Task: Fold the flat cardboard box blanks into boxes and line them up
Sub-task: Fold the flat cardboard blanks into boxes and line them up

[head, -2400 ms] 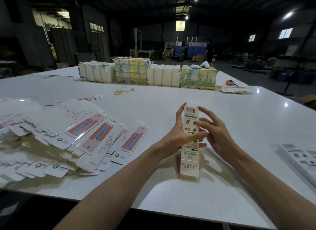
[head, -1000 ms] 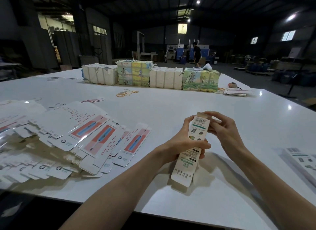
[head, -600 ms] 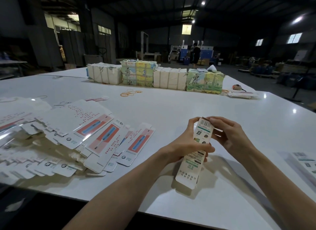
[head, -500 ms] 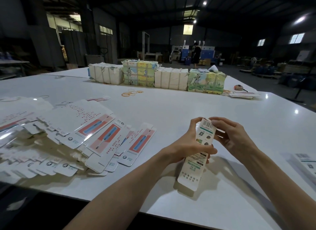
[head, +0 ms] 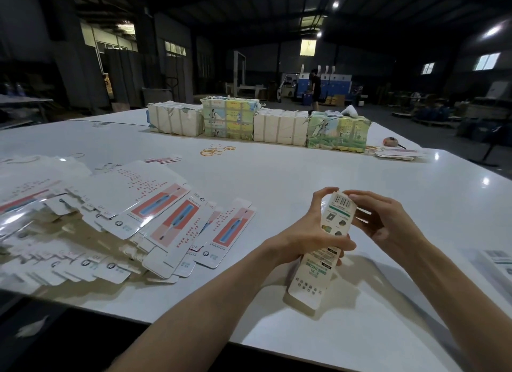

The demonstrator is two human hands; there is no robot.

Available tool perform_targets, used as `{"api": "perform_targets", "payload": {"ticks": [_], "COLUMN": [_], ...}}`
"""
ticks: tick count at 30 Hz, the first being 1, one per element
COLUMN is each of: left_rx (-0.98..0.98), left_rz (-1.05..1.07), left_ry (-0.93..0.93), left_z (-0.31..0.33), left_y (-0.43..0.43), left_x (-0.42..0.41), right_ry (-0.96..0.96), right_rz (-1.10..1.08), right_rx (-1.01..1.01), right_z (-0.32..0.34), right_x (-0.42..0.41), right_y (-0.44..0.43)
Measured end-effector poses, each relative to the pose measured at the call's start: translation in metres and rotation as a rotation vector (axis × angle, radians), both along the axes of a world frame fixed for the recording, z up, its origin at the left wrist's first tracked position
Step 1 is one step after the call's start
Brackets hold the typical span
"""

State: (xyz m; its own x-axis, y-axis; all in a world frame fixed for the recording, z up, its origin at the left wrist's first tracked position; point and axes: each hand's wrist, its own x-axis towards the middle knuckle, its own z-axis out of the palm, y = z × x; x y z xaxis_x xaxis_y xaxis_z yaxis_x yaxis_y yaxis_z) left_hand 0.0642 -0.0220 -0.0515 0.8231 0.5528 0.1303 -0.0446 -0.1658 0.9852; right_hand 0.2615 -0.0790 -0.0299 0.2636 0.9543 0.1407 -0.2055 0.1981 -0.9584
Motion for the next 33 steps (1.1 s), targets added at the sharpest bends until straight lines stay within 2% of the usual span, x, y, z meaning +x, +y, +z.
{"api": "perform_targets", "payload": {"ticks": [7,14,17,24,30,33], "left_rx": [-0.072,-0.116,-0.129,-0.113,-0.117,-0.132], "left_rz": [0.004,0.047,0.033,0.025,0.042,0.062], "left_ry": [-0.031,-0.070,-0.067,-0.062,-0.060,-0.084], "left_z": [-0.004,-0.007,-0.009,-0.011,-0.014,-0.014], "left_y": [0.003,0.004,0.005,0.005,0.004,0.005], "left_x": [-0.002,0.002,0.001,0.004,0.006,0.008], "right_ry": [-0.190,-0.252,-0.276,-0.136,-0.279,-0.173], "right_rz": [0.041,-0.088,-0.079,-0.068,-0.125,-0.107], "right_rx": [0.074,0.143,0.147,0.077,0.060,0.056], "right_z": [-0.005,-0.017,-0.017,-0.015,-0.018,-0.020], "right_x": [-0.004,-0.019,-0.017,-0.015,-0.016,-0.022], "right_y": [0.002,0.006,0.005,0.003,0.003,0.004]}}
